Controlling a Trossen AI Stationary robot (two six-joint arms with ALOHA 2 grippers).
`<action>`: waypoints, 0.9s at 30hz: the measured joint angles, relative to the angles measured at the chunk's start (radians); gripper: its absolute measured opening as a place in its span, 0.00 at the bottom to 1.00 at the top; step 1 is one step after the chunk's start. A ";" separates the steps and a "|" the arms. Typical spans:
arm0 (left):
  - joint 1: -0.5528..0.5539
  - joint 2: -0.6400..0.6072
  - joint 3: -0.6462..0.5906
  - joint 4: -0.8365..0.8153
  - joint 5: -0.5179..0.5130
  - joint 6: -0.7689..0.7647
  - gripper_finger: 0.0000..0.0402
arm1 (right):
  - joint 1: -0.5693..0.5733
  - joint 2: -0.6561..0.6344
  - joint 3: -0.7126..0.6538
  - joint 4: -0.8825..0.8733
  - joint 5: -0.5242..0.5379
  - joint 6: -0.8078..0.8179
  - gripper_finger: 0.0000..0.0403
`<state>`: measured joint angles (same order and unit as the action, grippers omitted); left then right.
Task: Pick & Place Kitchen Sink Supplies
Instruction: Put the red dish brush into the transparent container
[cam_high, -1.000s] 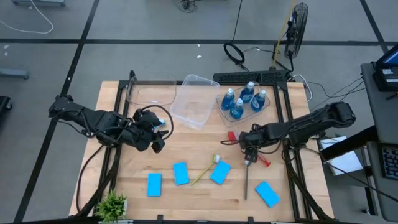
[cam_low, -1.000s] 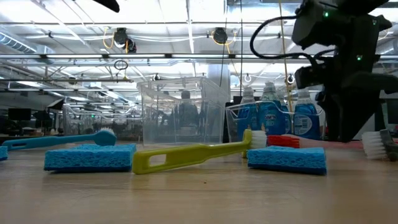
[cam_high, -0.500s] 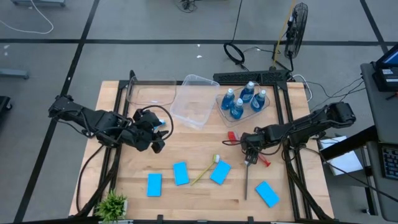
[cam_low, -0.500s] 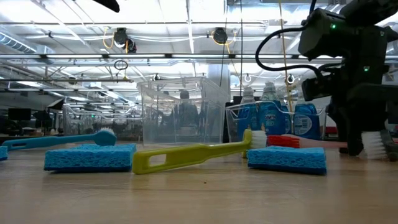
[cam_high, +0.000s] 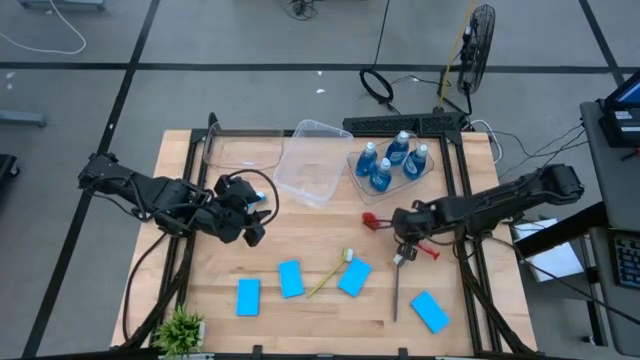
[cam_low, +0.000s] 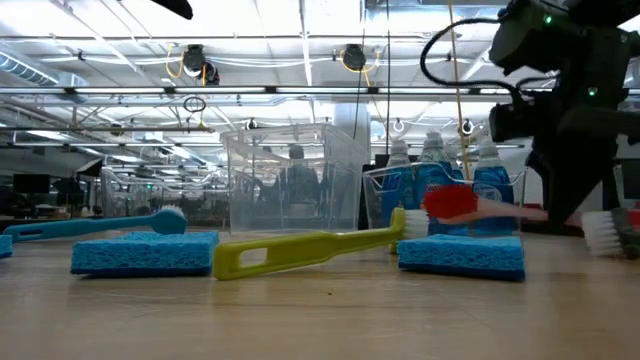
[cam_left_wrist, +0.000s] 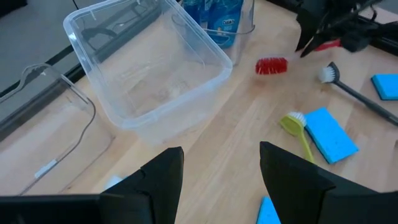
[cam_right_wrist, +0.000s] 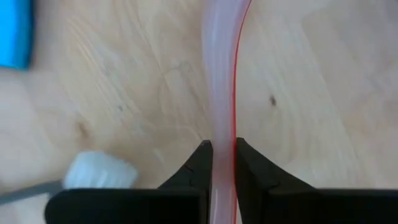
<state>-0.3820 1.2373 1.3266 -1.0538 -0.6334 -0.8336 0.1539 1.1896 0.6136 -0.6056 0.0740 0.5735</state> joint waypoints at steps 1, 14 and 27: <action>0.000 0.000 0.000 0.000 0.000 0.009 0.53 | 0.000 -0.018 0.000 0.000 0.001 0.012 0.07; 0.000 0.000 0.000 0.011 0.003 0.040 0.53 | 0.001 -0.281 0.002 0.278 -0.050 0.082 0.07; 0.004 0.001 0.000 0.260 -0.136 0.189 0.53 | -0.026 -0.253 0.003 0.905 -0.042 0.003 0.07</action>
<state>-0.3784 1.2379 1.3266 -0.7936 -0.7694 -0.6450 0.1276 0.9363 0.6167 0.2997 0.0322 0.5761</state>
